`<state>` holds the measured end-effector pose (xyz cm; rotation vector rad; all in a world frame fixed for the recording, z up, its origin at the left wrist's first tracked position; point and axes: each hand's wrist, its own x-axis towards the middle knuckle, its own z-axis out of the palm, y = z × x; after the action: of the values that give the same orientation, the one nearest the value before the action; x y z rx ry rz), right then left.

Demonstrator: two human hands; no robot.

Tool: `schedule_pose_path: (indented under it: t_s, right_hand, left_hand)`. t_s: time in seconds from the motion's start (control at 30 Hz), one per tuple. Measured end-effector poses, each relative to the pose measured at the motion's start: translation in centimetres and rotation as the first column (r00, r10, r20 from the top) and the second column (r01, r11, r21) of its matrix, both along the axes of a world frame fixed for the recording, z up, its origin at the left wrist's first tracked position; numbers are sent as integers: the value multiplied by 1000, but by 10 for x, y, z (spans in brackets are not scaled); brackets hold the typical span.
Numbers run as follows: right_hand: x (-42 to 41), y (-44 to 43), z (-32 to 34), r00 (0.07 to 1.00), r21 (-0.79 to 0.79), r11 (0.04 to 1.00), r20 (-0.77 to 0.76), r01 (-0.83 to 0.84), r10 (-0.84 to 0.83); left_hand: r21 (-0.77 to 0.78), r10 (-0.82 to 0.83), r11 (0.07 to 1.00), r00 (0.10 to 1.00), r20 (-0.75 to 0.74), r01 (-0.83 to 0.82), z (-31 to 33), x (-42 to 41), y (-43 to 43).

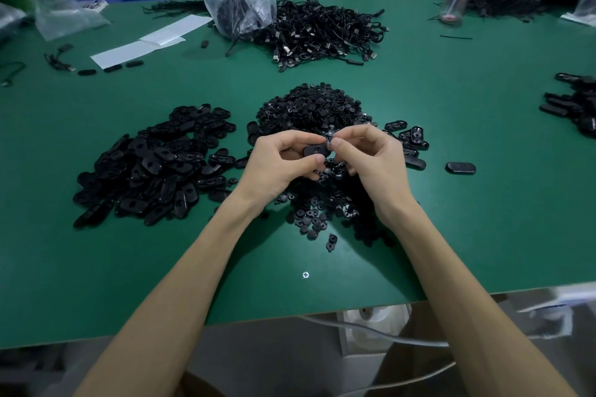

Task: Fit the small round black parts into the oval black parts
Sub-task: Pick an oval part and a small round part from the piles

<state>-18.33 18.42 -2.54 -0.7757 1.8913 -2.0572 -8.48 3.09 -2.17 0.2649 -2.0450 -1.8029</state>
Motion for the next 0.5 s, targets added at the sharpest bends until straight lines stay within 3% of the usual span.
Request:
schedule_pose_path:
  t_s: [0.17,0.5]
  right_hand:
    - [1,0,1,999,-8,999,-12,-50,50]
    - [1,0,2,983,-62,990,125,-129,136]
  left_hand:
    - [46,-19,999,999,35,17,-1,0,-1]
    - [184,149,972,989,-13,-144,3,1,-5]
